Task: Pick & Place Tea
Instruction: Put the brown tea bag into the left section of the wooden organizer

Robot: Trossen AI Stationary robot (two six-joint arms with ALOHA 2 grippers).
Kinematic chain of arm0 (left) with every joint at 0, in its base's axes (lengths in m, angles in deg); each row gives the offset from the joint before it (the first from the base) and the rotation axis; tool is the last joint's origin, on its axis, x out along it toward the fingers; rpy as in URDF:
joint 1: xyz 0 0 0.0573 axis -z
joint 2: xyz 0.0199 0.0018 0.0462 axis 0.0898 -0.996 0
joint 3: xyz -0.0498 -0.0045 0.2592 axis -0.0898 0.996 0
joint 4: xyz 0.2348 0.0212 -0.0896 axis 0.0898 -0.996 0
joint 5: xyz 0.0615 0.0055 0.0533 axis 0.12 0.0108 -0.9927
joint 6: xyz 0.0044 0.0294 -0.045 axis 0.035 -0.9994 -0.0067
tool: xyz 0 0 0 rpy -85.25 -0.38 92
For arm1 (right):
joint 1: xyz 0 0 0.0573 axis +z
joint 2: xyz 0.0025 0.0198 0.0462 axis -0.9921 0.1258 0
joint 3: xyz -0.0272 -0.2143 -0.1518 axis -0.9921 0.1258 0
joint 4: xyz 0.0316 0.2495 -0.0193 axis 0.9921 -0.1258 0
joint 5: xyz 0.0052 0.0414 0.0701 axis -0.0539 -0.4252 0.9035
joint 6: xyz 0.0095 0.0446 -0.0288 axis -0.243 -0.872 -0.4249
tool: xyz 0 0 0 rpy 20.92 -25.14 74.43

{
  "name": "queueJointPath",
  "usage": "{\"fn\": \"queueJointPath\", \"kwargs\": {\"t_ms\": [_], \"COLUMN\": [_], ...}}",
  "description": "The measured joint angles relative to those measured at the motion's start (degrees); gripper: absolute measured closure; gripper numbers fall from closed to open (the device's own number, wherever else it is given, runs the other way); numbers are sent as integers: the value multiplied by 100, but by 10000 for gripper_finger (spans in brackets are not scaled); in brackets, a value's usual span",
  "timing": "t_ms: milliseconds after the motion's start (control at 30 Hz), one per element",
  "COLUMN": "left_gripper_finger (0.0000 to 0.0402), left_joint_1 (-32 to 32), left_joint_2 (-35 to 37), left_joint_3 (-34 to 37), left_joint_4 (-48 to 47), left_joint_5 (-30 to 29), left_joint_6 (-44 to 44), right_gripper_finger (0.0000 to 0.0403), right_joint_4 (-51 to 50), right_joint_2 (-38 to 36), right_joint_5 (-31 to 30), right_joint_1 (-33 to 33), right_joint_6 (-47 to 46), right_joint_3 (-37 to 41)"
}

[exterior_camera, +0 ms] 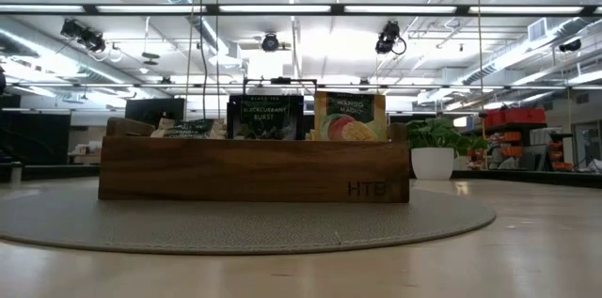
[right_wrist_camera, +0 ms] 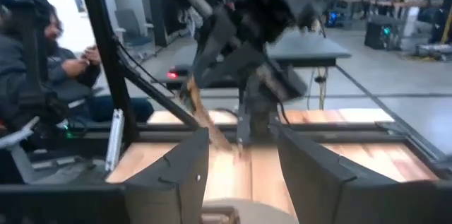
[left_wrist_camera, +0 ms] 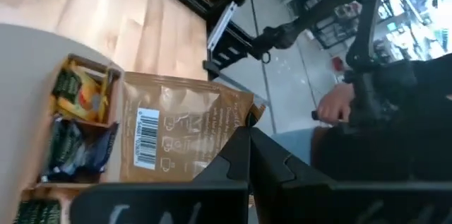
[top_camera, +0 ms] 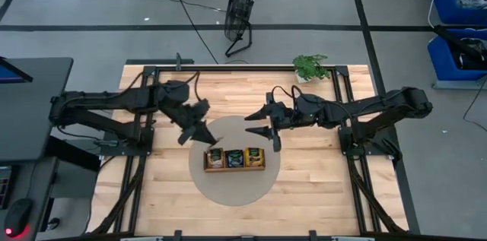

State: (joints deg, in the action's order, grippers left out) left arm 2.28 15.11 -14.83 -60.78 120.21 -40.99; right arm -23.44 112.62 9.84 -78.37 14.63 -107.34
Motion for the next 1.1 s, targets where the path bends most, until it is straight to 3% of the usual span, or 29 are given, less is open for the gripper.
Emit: {"fn": "queueJointPath", "kwargs": {"t_ms": [533, 900, 1100], "left_gripper_finger": [401, 401, 401], "left_joint_1": [-509, -510, -503], "left_joint_2": [-1094, -1230, -1230], "left_joint_3": [9, 4, 4], "left_joint_4": [2181, 2232, 2236], "left_joint_5": [1038, 1190, 1097], "left_joint_6": [920, 1006, 1012], "right_gripper_finger": [224, 226, 270], "right_joint_4": [8, 75, 76], "right_joint_2": [282, 525, 527], "right_joint_5": [123, 330, 550], "right_joint_1": [223, 221, 218], "right_joint_6": [16, -122, -144], "right_joint_3": [-7, -4, -2]}}
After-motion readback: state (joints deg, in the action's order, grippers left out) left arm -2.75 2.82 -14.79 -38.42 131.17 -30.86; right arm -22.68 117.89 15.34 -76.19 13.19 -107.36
